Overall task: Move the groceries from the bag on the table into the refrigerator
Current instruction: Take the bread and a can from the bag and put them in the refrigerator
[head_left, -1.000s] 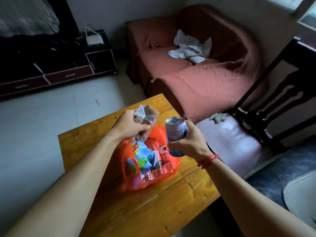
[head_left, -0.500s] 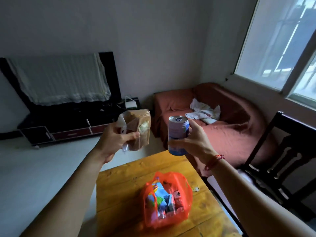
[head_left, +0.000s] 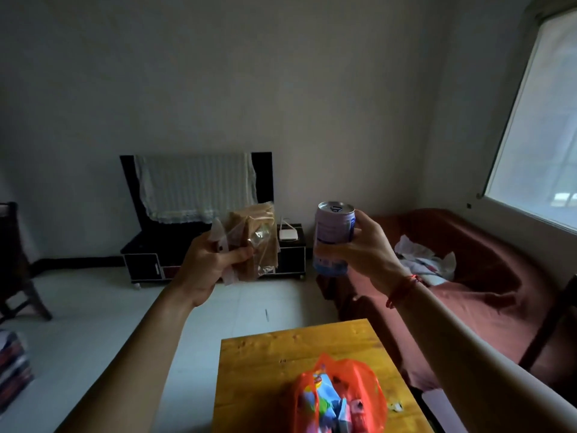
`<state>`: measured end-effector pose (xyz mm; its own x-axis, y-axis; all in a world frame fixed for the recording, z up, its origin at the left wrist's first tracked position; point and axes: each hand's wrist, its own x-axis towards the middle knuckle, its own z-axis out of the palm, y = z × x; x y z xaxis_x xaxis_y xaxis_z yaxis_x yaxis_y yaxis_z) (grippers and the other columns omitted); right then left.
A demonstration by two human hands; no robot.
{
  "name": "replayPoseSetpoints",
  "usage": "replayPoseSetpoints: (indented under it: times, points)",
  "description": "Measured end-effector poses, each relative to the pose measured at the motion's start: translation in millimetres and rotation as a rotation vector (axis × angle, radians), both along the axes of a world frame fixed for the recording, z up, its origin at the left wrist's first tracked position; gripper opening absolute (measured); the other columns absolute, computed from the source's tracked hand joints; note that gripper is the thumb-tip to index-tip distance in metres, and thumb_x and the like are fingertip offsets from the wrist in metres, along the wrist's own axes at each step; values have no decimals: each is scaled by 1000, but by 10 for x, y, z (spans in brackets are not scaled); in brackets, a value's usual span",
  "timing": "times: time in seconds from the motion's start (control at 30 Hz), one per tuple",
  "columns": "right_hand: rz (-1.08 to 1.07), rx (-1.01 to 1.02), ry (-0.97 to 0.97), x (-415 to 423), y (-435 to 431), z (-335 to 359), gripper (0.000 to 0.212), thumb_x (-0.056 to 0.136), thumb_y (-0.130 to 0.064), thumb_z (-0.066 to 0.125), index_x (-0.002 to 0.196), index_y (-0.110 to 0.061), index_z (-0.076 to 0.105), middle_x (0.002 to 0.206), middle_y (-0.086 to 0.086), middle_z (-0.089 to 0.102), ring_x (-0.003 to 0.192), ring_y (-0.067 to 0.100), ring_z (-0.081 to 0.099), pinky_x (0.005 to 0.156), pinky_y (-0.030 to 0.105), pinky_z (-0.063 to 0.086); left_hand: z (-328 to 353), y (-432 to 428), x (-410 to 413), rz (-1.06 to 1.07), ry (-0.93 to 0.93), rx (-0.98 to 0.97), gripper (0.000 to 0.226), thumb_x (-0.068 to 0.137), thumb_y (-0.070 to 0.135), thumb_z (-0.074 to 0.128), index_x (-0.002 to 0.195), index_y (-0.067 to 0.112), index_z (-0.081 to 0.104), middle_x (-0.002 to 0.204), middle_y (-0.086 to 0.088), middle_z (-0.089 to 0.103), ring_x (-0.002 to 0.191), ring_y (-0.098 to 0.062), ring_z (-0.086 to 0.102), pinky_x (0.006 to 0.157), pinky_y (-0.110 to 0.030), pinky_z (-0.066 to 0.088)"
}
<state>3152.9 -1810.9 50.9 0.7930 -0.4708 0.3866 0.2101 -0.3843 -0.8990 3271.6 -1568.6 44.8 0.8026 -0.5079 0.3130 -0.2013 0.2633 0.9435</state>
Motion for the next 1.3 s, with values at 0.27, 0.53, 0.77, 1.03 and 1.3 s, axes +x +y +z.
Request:
replayPoseSetpoints:
  times: [0.27, 0.53, 0.77, 1.03, 1.3]
  points:
    - [117, -23, 12, 133, 236, -14, 68, 40, -26, 92, 101, -23, 64, 95, 1, 75, 88, 20, 73, 81, 50, 60, -22, 439, -131, 101, -5, -42, 45, 50, 19, 86, 94, 23, 77, 104, -7, 75, 98, -24, 71, 80, -37, 57]
    - [319, -60, 29, 358, 975, -13, 66, 50, -11, 94, 107, -18, 60, 99, 3, 72, 91, 20, 72, 82, 46, 61, 20, 1313, -436, 309, -4, -85, 38, 58, 5, 82, 92, 22, 78, 103, -3, 75, 97, -20, 71, 76, -34, 59]
    - [510, -19, 25, 444, 2051, 8, 57, 49, -4, 91, 95, -18, 61, 85, 3, 73, 80, 24, 71, 79, 50, 60, 33, 2283, -943, 556, -10, -64, 48, 60, -7, 79, 101, 15, 69, 96, -2, 76, 92, -21, 72, 77, -38, 59]
    - [751, -65, 38, 278, 3503, -51, 59, 50, -11, 93, 98, -23, 60, 90, 1, 72, 84, 22, 71, 79, 46, 61, -27, 3518, -1803, 828, 24, -43, 40, 68, -4, 74, 104, 12, 68, 103, -8, 75, 101, -30, 70, 88, -51, 55]
    - [1066, -53, 54, -131, 4874, -90, 66, 52, -9, 93, 109, -20, 62, 95, 2, 73, 85, 22, 72, 75, 38, 62, -91, 4519, -2920, 1164, 9, 55, 34, 75, -9, 71, 100, 14, 68, 92, 2, 77, 86, -15, 73, 74, -30, 57]
